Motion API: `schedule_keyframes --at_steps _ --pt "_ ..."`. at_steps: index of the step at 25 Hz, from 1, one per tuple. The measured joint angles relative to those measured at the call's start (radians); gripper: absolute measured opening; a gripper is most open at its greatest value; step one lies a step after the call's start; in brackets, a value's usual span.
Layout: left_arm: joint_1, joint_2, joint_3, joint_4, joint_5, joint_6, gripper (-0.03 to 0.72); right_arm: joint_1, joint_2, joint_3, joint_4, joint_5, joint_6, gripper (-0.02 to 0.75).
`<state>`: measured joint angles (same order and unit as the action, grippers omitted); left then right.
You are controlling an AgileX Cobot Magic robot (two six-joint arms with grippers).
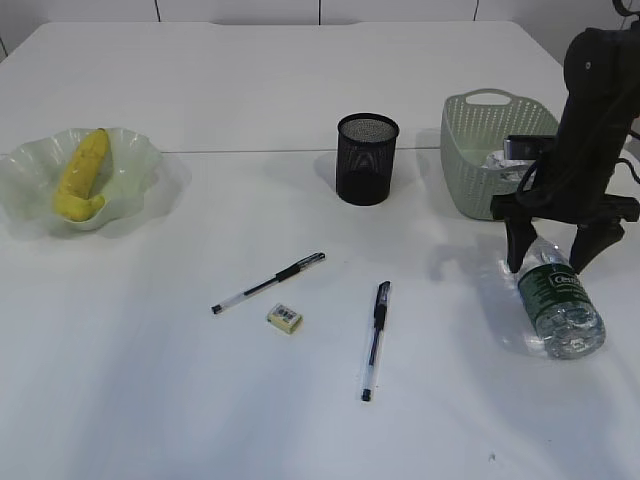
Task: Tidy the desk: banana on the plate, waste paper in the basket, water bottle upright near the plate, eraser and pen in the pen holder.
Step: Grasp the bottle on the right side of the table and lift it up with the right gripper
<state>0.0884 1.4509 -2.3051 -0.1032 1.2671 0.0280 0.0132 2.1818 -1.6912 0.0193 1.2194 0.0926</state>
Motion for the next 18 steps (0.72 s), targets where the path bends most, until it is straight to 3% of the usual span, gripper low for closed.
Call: schedule_keyframes --at_steps 18 --pt "0.0 0.0 0.0 -0.026 0.0 0.0 0.289 0.0 0.027 0.0 -0.033 0.0 0.0 0.59"
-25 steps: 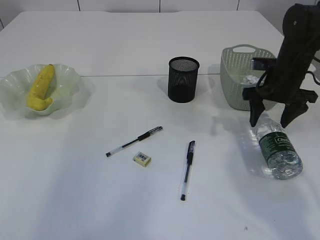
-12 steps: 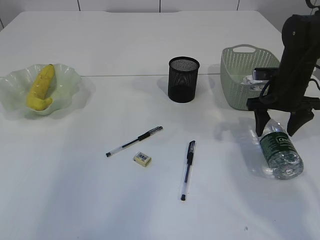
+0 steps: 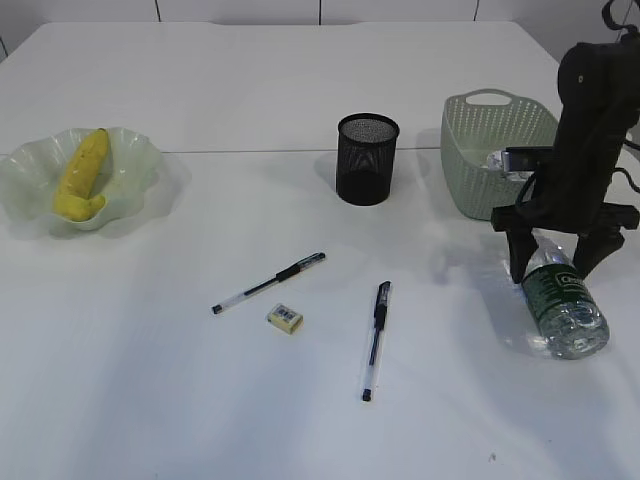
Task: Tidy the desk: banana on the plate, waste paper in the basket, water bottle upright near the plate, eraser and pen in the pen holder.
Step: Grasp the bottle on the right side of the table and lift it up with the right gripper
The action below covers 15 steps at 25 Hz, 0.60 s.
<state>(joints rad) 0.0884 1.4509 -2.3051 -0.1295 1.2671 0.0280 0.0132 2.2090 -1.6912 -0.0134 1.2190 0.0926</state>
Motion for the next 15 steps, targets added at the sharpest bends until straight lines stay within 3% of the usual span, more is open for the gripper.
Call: schedule_keyframes --at_steps 15 --pt "0.0 0.0 0.0 -0.002 0.0 0.0 0.289 0.0 0.007 0.002 0.0 -0.002 0.0 0.59"
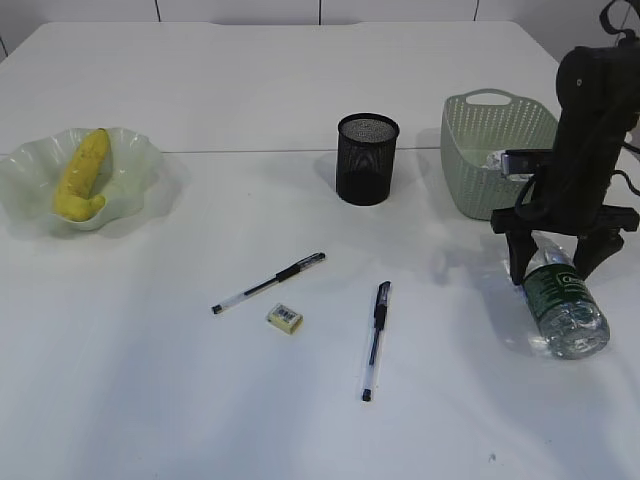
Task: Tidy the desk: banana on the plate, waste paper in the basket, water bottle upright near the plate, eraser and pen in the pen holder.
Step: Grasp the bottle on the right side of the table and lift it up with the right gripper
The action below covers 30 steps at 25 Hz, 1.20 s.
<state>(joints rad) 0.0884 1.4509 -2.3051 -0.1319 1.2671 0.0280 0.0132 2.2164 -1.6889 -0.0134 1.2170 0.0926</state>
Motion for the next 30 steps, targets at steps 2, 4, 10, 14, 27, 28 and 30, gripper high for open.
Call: schedule_keyframes --at_steps 2,4,10,14,27,28,30 --pt "0.0 0.0 0.0 0.0 0.0 0.0 0.289 0.0 0.0 0.0 0.0 0.0 0.0 0.579" --pt "0.0 0.0 0.0 0.0 0.0 0.0 0.289 0.0 0.0 0.0 0.0 0.0 0.0 0.558" --pt "0.0 0.0 0.0 0.0 0.0 0.0 0.289 0.0 0.0 0.0 0.0 -0.002 0.0 0.538" --pt "0.0 0.0 0.0 0.0 0.0 0.0 0.289 0.0 0.0 0.0 0.0 -0.002 0.002 0.538" --pt "0.0 0.0 0.0 0.0 0.0 0.0 0.289 0.0 0.002 0.0 0.005 -0.019 0.002 0.584" --pt "0.0 0.0 0.0 0.0 0.0 0.0 0.289 0.0 0.002 0.0 0.005 -0.021 0.002 0.584" --pt "0.0 0.0 0.0 0.0 0.0 0.0 0.289 0.0 0.002 0.0 0.005 -0.022 0.002 0.585"
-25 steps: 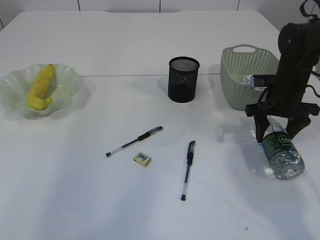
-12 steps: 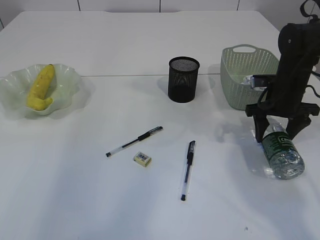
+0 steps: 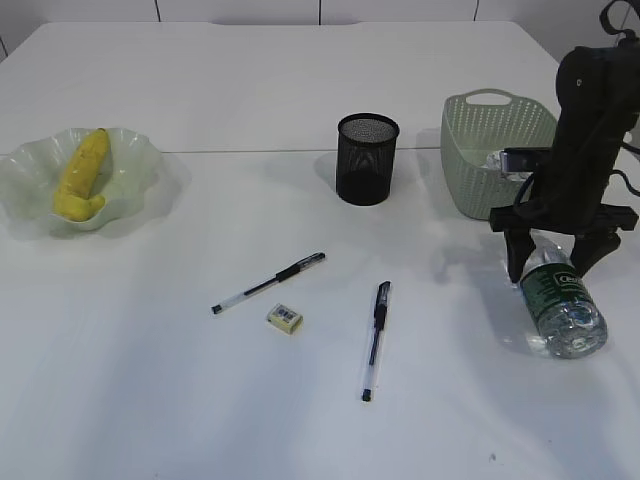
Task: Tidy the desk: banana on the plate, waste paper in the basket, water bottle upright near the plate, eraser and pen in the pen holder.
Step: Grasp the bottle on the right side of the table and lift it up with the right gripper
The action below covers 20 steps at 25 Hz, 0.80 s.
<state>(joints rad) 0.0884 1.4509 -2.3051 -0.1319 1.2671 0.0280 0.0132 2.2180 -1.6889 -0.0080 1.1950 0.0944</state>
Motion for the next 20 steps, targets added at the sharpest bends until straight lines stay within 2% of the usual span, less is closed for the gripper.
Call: schedule_keyframes --at_steps 20 --pt "0.0 0.0 0.0 0.0 0.0 0.0 0.289 0.0 0.0 0.0 -0.003 -0.065 0.002 0.586"
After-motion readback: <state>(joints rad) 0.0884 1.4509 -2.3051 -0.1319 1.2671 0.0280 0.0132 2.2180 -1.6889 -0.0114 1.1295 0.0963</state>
